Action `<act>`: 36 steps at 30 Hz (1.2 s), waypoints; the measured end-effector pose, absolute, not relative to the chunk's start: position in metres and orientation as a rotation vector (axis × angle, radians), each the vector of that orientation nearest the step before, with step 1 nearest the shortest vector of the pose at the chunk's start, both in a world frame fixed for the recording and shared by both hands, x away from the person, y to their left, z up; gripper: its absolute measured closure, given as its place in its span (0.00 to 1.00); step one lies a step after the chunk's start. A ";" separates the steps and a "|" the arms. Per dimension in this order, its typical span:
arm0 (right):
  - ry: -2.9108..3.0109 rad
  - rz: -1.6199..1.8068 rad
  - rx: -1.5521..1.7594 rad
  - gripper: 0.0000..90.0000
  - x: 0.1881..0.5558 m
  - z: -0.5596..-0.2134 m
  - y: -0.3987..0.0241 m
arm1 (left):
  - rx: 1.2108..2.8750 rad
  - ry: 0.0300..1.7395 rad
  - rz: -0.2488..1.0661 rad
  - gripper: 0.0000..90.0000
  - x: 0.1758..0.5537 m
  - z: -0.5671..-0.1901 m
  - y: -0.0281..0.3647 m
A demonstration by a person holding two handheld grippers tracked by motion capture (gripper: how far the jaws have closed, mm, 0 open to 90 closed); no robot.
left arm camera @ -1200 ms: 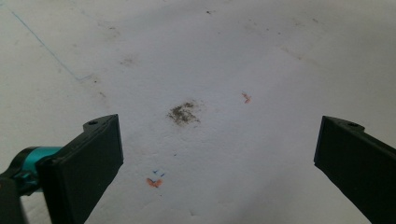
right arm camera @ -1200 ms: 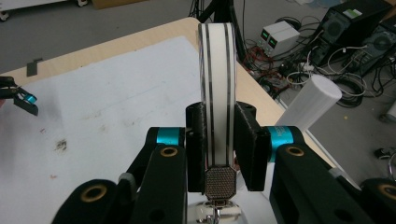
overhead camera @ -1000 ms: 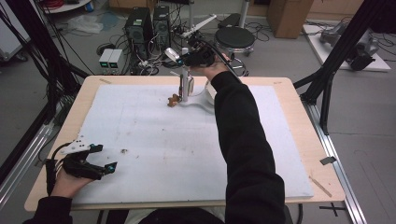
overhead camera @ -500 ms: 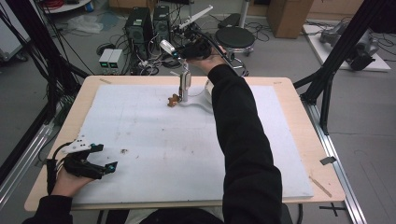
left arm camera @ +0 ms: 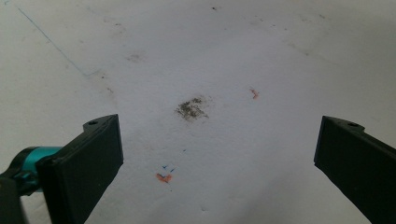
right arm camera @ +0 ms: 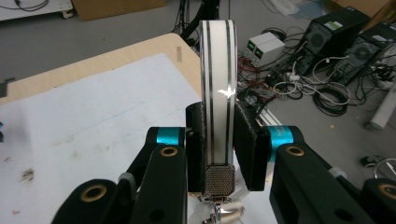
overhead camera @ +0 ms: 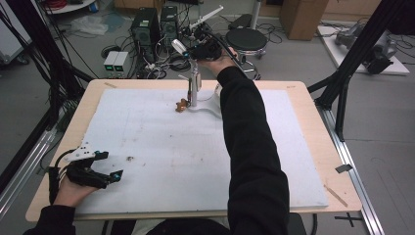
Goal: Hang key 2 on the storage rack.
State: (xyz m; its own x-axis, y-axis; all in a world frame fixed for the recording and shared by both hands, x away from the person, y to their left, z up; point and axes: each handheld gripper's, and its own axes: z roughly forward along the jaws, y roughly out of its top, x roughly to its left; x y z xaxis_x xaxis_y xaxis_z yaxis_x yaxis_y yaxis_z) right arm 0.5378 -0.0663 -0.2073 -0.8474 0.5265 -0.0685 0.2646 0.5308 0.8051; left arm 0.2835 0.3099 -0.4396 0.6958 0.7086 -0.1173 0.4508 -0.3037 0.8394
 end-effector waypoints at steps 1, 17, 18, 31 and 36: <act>2.467 1.217 0.660 0.84 0.538 -0.208 -0.067 | 1.954 0.896 0.341 0.02 0.283 -0.440 0.310; 2.456 1.281 0.723 0.44 0.534 -0.220 -0.084 | 1.961 0.898 0.344 0.02 0.282 -0.439 0.309; 2.444 1.275 0.730 0.42 0.533 -0.219 -0.086 | 1.960 0.899 0.344 0.02 0.282 -0.439 0.309; 2.383 1.207 0.807 0.01 0.517 -0.226 -0.109 | 1.960 0.897 0.357 0.02 0.281 -0.439 0.309; 2.367 1.129 0.891 0.00 0.513 -0.231 -0.119 | 1.958 0.894 0.360 0.02 0.281 -0.438 0.309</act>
